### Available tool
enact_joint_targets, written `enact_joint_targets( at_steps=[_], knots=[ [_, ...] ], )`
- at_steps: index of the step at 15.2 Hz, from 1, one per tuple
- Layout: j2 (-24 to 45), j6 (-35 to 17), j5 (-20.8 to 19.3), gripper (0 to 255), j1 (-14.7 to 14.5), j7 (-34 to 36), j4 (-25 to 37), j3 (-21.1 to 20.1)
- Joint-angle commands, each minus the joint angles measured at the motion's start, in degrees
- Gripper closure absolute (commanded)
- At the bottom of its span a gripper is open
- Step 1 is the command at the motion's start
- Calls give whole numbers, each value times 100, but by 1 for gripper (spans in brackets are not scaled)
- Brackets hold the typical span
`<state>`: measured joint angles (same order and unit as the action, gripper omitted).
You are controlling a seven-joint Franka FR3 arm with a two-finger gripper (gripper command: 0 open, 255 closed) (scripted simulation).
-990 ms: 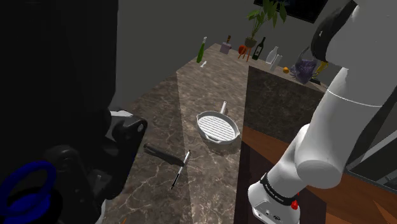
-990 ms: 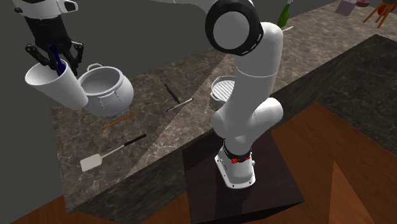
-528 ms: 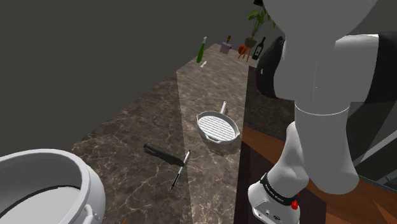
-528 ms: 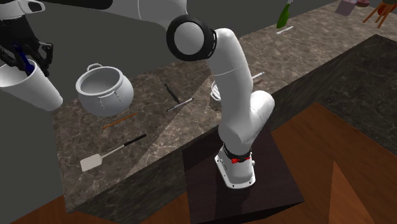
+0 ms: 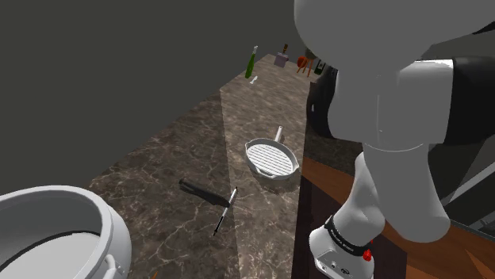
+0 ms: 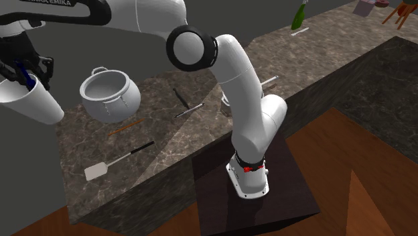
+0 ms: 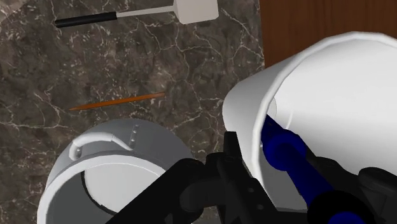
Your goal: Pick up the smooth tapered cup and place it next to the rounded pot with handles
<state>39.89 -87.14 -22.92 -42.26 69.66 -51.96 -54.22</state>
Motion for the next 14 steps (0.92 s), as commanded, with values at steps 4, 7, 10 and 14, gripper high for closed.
enact_joint_targets(
  at_steps=[4, 7, 10, 14],
  knots=[
    [-183, -582, 118, 255, 424, 40, -870, -111],
    [-233, -864, 148, 255, 588, 50, -1248, -143],
    [-262, -1127, 163, 255, 721, 58, -1579, -162],
    [-275, -1454, 162, 255, 860, 70, -1965, -170]
  ],
)
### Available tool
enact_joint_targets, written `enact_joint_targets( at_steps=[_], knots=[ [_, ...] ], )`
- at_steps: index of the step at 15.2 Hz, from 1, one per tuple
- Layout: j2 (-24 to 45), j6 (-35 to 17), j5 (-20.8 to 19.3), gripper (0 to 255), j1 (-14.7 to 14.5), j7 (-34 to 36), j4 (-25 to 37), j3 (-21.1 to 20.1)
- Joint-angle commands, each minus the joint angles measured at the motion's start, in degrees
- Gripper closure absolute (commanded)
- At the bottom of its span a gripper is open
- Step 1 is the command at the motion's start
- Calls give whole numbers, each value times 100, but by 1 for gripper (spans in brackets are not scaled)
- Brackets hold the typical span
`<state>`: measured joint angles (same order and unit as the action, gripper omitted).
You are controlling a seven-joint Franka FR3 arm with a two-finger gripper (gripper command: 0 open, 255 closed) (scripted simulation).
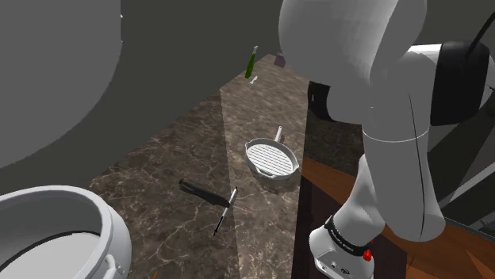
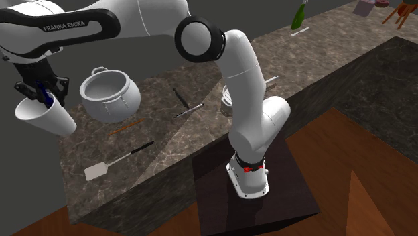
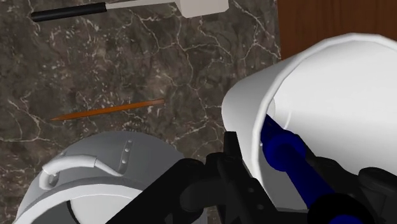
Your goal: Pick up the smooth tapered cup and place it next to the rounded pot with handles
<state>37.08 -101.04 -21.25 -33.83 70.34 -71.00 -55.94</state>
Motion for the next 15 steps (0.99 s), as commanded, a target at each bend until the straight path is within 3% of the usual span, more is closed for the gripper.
enact_joint_targets(
  at_steps=[1, 15],
  knots=[
    [7, -143, -9, 255, 46, 5, -148, 3],
    [161, -1131, -165, 255, 265, 68, -1109, 109]
  ],
)
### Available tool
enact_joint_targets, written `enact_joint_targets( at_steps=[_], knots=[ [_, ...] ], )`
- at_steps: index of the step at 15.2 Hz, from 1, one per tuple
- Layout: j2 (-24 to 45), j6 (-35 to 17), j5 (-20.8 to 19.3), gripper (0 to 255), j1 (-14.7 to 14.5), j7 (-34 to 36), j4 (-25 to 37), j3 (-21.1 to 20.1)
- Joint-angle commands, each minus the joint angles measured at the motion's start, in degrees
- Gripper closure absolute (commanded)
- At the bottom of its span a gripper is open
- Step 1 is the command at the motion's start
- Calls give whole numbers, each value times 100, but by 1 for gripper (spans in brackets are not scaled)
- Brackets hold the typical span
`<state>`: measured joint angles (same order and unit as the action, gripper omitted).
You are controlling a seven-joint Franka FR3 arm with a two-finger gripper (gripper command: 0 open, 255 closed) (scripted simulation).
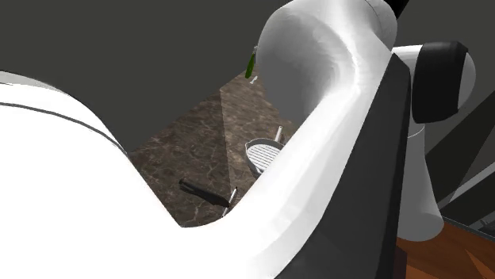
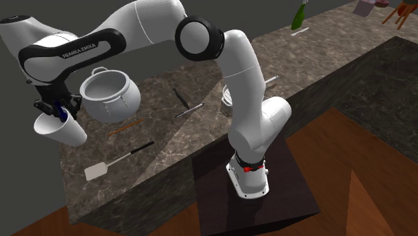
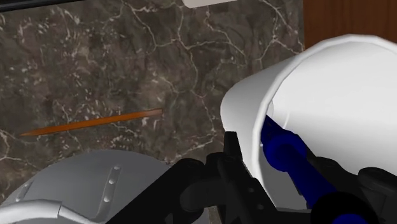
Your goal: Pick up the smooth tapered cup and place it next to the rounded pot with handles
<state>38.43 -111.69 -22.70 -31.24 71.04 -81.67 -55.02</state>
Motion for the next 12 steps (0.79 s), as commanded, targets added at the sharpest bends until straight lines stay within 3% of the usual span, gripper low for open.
enact_joint_targets(
  at_steps=[1, 12],
  knots=[
    [45, -130, -37, 255, 11, 4, -95, 31],
    [206, -557, -177, 255, 15, 51, -411, 148]
  ],
)
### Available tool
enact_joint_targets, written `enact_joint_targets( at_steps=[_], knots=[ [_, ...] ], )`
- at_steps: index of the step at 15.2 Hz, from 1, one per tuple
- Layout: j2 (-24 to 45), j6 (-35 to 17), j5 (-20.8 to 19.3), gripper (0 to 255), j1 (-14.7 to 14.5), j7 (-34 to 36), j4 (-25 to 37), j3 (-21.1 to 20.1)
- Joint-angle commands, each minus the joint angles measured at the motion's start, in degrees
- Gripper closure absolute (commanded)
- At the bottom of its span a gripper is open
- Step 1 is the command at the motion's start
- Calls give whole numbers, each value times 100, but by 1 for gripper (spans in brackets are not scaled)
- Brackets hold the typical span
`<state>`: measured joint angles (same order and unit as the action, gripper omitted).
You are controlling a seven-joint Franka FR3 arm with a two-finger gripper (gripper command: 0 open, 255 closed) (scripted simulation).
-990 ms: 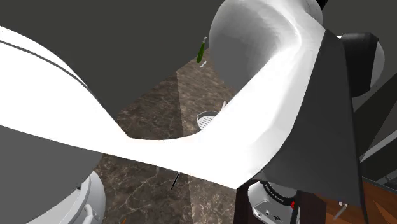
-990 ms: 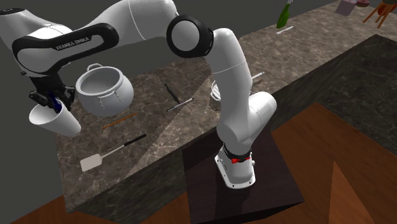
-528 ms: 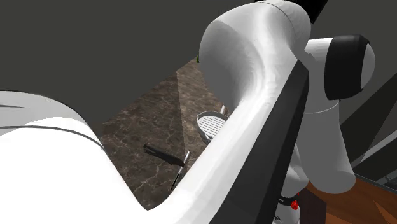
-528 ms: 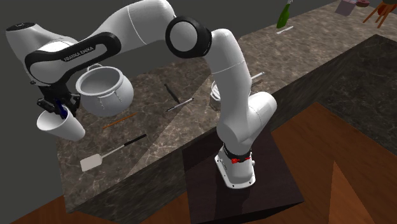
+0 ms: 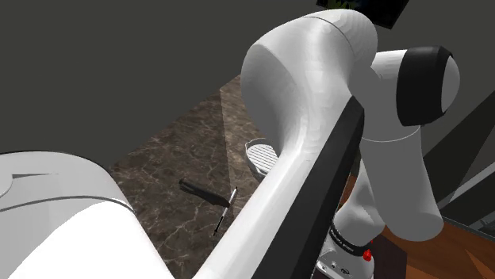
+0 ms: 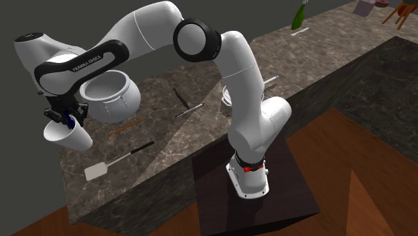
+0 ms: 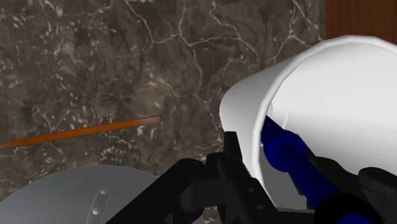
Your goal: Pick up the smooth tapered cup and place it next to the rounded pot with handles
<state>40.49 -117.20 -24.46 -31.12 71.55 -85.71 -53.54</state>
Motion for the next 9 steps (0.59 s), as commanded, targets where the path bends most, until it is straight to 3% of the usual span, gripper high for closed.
enact_joint_targets(
  at_steps=[1, 3, 4, 9],
  knots=[
    [0, -6, 0, 255, 2, 0, -7, -1],
    [0, -6, 0, 255, 2, 0, -7, -1],
    [1, -6, -1, 0, 1, 0, -5, 0],
    [0, -6, 0, 0, 2, 0, -7, -1]
  ],
)
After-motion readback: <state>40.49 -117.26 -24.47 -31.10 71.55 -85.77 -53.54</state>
